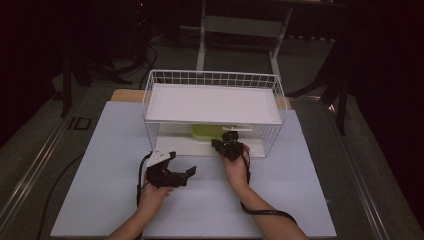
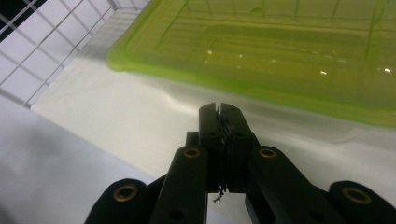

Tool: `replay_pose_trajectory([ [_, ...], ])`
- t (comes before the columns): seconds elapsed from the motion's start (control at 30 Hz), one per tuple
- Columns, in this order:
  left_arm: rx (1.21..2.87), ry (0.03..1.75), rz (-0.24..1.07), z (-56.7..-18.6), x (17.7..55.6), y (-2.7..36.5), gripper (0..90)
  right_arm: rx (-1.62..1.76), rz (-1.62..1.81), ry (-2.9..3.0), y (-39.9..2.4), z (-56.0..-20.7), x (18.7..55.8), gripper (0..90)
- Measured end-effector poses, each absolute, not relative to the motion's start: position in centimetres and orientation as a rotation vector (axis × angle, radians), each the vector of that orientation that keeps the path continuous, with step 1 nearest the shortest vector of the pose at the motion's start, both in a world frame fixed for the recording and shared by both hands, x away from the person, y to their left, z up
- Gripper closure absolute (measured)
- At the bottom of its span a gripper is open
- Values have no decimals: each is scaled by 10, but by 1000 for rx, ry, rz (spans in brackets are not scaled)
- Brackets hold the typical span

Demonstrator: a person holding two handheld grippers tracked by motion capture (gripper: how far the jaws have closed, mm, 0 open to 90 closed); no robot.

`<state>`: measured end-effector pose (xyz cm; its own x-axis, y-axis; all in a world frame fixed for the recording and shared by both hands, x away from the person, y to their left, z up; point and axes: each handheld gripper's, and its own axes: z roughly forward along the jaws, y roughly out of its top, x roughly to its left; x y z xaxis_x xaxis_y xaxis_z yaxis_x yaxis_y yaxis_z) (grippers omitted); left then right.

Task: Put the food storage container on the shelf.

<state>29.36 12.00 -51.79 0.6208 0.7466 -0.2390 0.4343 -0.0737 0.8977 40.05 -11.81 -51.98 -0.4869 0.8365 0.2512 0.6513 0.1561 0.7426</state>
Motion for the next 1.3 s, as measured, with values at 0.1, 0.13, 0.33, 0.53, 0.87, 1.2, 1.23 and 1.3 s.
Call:
replay_pose_trajectory([
  [0.1, 1722, 950, 365, -516, 293, 119, 26, 1414, 1247, 2230, -118, -519, 392, 876],
  [0.13, 1725, 942, 369, -516, 292, 119, 26, 1404, 1254, 2236, -118, -519, 389, 867],
  [0.33, 1734, 914, 362, -515, 292, 116, 26, 1347, 1275, 2256, -119, -513, 371, 802],
  [0.53, 1734, 864, 350, -511, 291, 115, 26, 1315, 1254, 2260, -128, -508, 357, 719],
  [0.87, 1735, 800, 322, -502, 294, 109, 26, 1314, 1311, 2234, -151, -498, 344, 348],
  [1.2, 1762, 713, 277, -493, 291, 103, 26, 1254, 1412, 2270, -172, -493, 335, 165],
  [1.23, 1761, 714, 265, -493, 291, 103, 26, 1226, 1394, 2266, -173, -492, 334, 166],
  [1.3, 1767, 710, 260, -493, 290, 102, 26, 1203, 1409, 2282, -175, -492, 333, 167],
])
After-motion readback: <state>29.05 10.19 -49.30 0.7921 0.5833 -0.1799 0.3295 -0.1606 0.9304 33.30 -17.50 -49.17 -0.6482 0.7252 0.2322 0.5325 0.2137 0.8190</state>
